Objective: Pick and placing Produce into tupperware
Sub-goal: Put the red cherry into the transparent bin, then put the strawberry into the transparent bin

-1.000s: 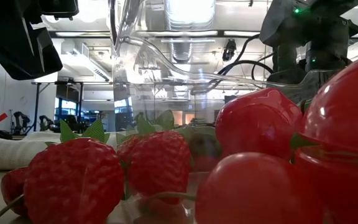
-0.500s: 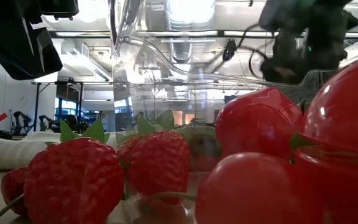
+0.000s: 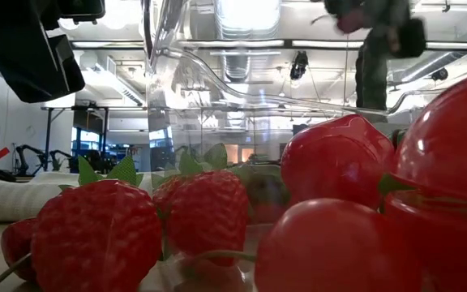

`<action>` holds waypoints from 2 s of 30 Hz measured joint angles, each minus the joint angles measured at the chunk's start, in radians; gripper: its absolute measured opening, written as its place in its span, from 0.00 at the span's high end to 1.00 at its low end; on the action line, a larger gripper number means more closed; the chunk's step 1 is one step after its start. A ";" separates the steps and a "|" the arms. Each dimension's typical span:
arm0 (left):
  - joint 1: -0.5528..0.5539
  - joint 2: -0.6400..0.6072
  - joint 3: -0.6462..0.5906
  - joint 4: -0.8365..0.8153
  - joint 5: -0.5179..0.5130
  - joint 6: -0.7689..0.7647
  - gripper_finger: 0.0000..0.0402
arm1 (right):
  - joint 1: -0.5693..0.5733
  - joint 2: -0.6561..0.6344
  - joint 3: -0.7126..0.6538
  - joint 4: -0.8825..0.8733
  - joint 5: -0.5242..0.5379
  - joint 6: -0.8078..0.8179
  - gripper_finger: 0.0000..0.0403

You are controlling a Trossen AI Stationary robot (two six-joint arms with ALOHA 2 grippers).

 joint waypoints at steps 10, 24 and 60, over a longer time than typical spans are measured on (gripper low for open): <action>0.000 0.000 0.000 0.018 -0.021 0.000 0.80 | 0.177 0.253 0.144 -0.131 -0.151 0.009 0.85; 0.000 0.002 0.000 0.016 -0.015 0.009 0.80 | 0.212 0.272 0.202 -0.208 0.055 0.037 0.49; -0.011 0.260 0.045 0.351 0.039 0.341 0.80 | 0.197 0.165 0.200 -0.407 0.213 0.102 0.40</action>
